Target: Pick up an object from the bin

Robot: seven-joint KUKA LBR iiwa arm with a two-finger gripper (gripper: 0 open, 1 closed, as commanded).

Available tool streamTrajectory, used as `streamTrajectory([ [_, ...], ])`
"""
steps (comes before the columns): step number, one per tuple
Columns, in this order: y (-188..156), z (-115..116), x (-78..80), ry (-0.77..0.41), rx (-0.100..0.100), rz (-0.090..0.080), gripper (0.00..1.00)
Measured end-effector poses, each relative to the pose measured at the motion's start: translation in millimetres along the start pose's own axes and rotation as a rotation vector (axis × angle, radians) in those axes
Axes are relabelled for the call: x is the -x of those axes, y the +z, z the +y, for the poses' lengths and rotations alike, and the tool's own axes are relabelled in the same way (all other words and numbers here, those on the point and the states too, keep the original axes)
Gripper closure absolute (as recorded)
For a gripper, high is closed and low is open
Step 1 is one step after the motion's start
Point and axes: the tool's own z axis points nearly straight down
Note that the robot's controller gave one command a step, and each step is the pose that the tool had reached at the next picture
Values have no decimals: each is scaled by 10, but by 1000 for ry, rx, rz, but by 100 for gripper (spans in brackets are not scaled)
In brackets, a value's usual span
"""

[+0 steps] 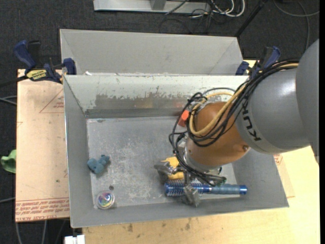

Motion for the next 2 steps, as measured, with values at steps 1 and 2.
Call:
streamTrajectory([
  [1,0,2,-12,1,2,4,100],
  [2,-2652,53,170,65,-2,-1,100],
])
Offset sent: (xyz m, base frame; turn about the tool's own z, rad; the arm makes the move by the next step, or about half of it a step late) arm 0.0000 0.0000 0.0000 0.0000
